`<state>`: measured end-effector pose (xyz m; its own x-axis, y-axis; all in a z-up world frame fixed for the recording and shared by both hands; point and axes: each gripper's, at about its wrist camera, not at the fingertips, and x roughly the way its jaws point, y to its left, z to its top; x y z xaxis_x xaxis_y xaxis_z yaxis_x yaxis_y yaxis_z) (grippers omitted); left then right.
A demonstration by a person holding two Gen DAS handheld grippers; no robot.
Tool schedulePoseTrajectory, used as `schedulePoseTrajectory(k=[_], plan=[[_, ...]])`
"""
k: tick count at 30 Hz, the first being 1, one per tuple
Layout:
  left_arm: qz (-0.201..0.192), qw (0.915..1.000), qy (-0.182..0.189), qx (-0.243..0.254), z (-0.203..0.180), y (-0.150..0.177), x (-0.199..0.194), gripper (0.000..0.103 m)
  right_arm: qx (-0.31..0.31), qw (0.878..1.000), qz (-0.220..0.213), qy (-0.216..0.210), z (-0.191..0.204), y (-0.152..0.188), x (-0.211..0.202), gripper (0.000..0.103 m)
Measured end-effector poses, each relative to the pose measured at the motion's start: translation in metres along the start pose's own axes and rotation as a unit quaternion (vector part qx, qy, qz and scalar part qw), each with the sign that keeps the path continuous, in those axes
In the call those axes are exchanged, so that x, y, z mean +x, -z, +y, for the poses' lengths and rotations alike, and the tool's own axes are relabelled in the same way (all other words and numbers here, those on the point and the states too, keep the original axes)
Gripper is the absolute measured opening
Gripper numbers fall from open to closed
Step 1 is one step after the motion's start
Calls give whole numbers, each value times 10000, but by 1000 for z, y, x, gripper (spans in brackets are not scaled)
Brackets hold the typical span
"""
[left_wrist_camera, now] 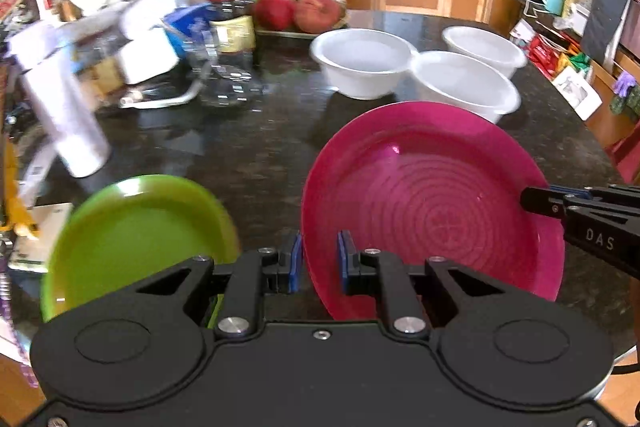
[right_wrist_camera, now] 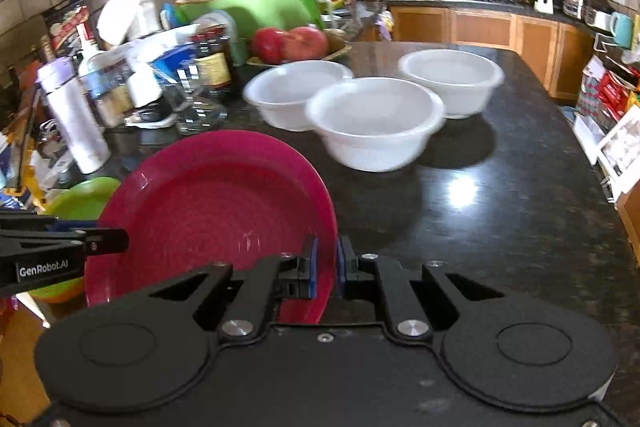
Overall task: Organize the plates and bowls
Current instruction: 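Lower the magenta plate onto the green plate with both grippers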
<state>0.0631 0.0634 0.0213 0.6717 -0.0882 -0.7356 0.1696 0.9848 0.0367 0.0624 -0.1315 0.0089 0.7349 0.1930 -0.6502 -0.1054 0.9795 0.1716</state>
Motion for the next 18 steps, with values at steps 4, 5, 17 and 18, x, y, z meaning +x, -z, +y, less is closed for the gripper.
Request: schedulePoseTrajectory(k=[4, 5, 17, 18], plan=[[-53, 9998, -121, -128, 29, 9, -9, 23, -68, 9998, -45, -176, 35, -5, 7, 12], [-61, 9997, -153, -167, 38, 10, -11, 23, -93, 9997, -63, -222, 44, -6, 8, 12], [-131, 9963, -612, -591, 131, 36, -26, 23, -272, 9978, 76, -607, 144, -3, 40, 12], [-128, 9961, -620, -620, 137, 38, -27, 23, -276, 9977, 92, -608, 150, -2, 42, 12]])
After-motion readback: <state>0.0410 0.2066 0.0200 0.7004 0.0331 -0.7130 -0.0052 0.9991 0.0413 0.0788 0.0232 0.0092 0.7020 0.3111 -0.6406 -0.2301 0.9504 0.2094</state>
